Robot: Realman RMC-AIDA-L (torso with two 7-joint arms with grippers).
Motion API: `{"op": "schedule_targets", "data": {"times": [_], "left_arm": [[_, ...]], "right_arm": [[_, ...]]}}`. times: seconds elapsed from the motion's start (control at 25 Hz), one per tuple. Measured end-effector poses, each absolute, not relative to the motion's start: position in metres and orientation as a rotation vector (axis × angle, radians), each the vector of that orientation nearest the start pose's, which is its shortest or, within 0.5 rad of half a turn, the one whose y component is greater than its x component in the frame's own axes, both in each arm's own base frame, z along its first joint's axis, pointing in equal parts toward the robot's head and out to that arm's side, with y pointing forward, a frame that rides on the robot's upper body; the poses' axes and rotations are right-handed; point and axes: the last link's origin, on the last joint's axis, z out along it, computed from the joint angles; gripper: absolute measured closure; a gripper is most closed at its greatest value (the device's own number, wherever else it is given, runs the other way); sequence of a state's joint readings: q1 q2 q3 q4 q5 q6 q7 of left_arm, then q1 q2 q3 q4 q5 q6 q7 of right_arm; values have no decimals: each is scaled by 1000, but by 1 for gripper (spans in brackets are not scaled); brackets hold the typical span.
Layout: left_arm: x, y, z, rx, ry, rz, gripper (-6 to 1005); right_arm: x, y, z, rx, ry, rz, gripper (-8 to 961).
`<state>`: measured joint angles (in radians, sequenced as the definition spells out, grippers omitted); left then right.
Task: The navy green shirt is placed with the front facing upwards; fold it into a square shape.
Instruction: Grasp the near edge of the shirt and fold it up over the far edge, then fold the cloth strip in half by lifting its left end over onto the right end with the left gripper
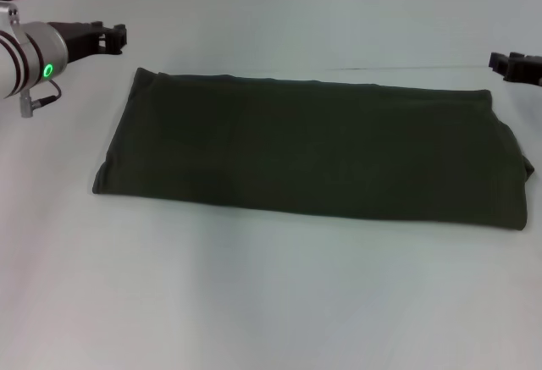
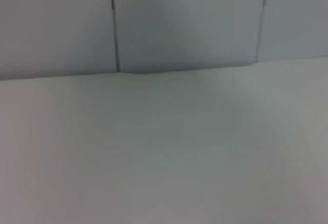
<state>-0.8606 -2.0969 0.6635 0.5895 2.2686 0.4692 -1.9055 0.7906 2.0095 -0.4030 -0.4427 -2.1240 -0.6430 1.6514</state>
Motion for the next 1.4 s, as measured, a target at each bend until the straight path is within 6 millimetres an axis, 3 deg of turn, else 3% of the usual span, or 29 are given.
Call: {"op": "schedule_targets", "data": {"times": [0.2,0.36,0.64,0.88,1.08,1.4], "left_arm": [[-248,490,41,-1807,-907,-315,757],[-255,485,45,-1796,-959,-350,568],[-259,456,46,-1972,-1062,-432,311],[-260,418,43,-2088,-1105,-478,311],[-273,397,45,-2091,-1189,-487,317],[-297,380,43,-2051,-1274,-466,317]], "right_arm": [[300,466,60,-1817,1035,417,631],[297,467,67,-1832,1075,476,509],[298,441,79,-1971,1206,600,213],[309,399,91,-2081,1288,659,93],[325,368,97,-2114,1401,667,93],[342,345,103,-2079,1508,666,93]]}}
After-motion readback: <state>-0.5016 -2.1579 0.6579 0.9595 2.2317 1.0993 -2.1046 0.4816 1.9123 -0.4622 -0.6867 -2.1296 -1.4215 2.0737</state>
